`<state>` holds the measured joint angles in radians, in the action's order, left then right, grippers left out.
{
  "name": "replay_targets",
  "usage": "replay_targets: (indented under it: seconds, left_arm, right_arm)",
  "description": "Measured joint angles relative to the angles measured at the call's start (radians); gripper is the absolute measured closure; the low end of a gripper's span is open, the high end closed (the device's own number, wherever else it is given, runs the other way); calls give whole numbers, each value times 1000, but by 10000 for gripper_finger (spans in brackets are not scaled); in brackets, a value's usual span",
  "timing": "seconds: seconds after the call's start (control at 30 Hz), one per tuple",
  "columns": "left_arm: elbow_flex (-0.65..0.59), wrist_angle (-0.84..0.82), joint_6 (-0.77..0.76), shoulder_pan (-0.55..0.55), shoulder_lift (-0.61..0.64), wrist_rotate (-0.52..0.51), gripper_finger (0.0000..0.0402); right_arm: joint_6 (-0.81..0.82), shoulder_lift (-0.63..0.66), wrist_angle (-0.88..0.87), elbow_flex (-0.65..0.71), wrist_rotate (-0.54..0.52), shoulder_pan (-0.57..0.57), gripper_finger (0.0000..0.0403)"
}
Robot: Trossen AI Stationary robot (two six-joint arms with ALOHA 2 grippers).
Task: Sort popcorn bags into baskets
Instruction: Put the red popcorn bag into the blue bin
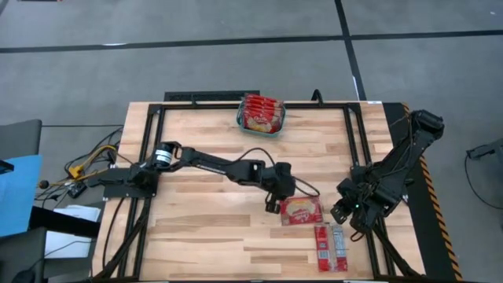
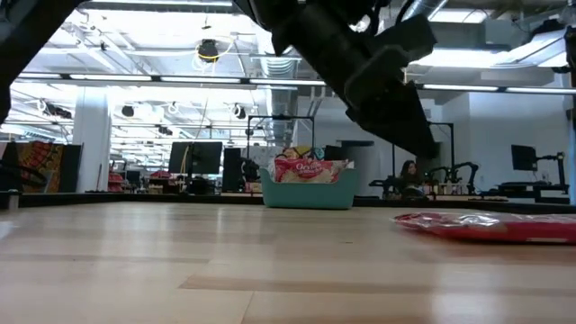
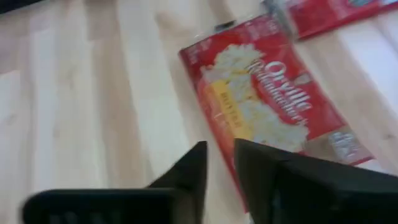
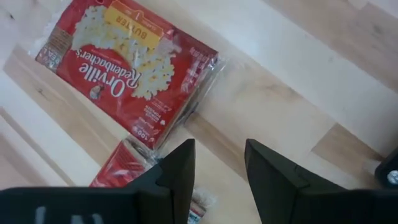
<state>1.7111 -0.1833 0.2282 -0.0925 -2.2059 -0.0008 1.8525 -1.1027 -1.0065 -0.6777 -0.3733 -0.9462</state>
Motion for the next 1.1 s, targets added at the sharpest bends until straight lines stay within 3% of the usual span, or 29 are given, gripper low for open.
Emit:
replay_targets:
  seconds: [0.1,0.2,0.33,0.57,0.8,0.97,1.1]
  left_arm:
    - [0,76,49,18,-6,99,281]
    - [1,104,214,27,-16,185,236]
    - [0,80,362,29,-38,278,214]
    - [0,33,310,29,-78,280,241]
    - [1,-24,265,36,-92,222,272]
    - [1,-71,218,43,-92,235,283]
    - [2,-87,176,29,-96,334,289]
  right_arm:
    - [19,0,-4,0,0,-14,236]
    - [29,0,-7,0,0,-21,234]
    - [3,-1,35,0,-18,-29,237]
    - [-81,-81,239,-1,-63,27,263]
    - [-146,-215,405,-1,58,76,290]
    - [-159,-280,370,-1,118,117,295]
    - [-213,-305,326,0,126,166,295]
